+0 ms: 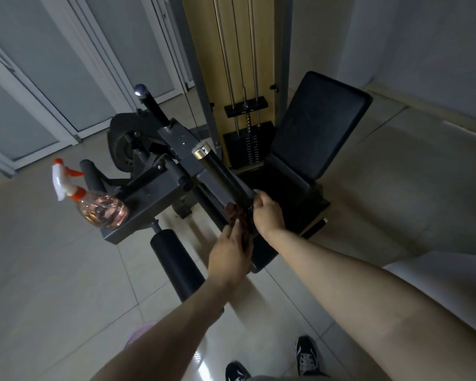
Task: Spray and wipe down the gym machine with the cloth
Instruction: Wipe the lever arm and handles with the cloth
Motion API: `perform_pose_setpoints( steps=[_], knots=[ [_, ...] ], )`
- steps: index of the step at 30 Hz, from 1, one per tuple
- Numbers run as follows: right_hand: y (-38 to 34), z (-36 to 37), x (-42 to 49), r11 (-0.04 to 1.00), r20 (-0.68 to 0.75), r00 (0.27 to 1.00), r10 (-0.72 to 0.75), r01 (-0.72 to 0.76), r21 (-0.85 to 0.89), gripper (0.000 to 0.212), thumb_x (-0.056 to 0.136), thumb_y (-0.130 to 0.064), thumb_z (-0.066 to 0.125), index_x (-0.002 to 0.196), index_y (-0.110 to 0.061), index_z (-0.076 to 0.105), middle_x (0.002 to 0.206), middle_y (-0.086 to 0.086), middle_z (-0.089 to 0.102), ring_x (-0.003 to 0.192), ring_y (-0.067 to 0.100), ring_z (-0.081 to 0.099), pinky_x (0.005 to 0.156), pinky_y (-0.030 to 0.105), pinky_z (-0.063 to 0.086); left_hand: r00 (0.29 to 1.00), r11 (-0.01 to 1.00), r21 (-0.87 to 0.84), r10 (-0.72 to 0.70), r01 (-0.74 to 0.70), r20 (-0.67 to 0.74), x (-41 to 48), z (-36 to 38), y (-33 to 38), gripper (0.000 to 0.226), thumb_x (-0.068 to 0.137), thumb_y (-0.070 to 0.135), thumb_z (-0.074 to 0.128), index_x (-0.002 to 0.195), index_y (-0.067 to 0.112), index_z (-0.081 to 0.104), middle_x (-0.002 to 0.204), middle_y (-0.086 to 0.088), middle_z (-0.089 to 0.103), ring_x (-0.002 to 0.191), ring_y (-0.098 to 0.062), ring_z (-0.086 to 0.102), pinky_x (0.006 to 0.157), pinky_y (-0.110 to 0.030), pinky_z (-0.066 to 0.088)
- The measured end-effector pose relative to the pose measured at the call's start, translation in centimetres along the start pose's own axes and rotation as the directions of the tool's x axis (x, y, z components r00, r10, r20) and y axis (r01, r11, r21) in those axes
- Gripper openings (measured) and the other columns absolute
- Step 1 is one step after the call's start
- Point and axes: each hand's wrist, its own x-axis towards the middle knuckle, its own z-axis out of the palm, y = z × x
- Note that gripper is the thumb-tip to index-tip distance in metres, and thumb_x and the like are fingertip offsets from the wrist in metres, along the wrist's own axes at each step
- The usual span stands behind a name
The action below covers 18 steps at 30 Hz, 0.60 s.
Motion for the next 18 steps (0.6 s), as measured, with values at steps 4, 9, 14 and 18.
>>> perform_pose_setpoints(
  steps=[4, 9, 14, 18],
  knots=[
    [-0.2, -0.1, -0.2, 1.000, -0.019, 1.000, -0.008, 0.008, -0.001, 0.040, 0.108, -0.033, 0.036, 0.144, -0.025, 0.052, 0.131, 0.006, 0.062, 0.120, 0.023, 0.059, 0.089, 0.025, 0.041, 1.000, 0.990, 0.141, 0.020, -0.020, 0.003, 1.0, -0.5, -1.3, 0.038, 0.104, 0.036, 0.048, 0.137, 0.020, 0.049, 0.104, -0.002, 0.059, 0.077, -0.013, 0.052, 0.061, -0.022, 0.035],
    [0.2, -0.5, 0.1, 0.998, 0.012, 1.000, -0.013, 0.012, 0.055, 0.038, 0.107, -0.032, 0.039, 0.142, -0.025, 0.054, 0.135, 0.004, 0.060, 0.122, 0.019, 0.056, 0.097, 0.029, 0.042, 0.986, 0.986, 0.027, -0.164, 0.163, 0.031, 3.8, -1.5, -2.3, 0.041, 0.106, 0.052, 0.035, 0.144, 0.037, 0.039, 0.114, 0.005, 0.052, 0.086, -0.012, 0.050, 0.055, -0.020, 0.032],
    [0.5, -1.0, 0.6, 0.999, 0.052, 0.999, -0.013, 0.010, 0.041, 0.040, 0.107, -0.036, 0.039, 0.144, -0.029, 0.052, 0.143, 0.003, 0.055, 0.132, 0.021, 0.050, 0.107, 0.028, 0.038, 0.985, 0.982, 0.135, -0.147, 0.134, 0.090, 9.3, -3.1, -4.7, 0.042, 0.105, 0.042, 0.036, 0.146, 0.039, 0.040, 0.136, -0.007, 0.048, 0.124, -0.030, 0.047, 0.095, -0.049, 0.049],
    [0.6, -1.2, 0.6, 0.999, 0.083, 0.996, -0.023, 0.020, 0.031, 0.040, 0.107, -0.037, 0.038, 0.145, -0.030, 0.051, 0.144, 0.000, 0.054, 0.134, 0.018, 0.049, 0.106, 0.025, 0.036, 0.984, 0.974, 0.202, -0.132, 0.106, 0.119, 12.9, -4.1, -3.9, 0.038, 0.098, 0.043, 0.042, 0.131, 0.030, 0.057, 0.134, -0.009, 0.047, 0.125, -0.033, 0.039, 0.106, -0.053, 0.040]
  ],
)
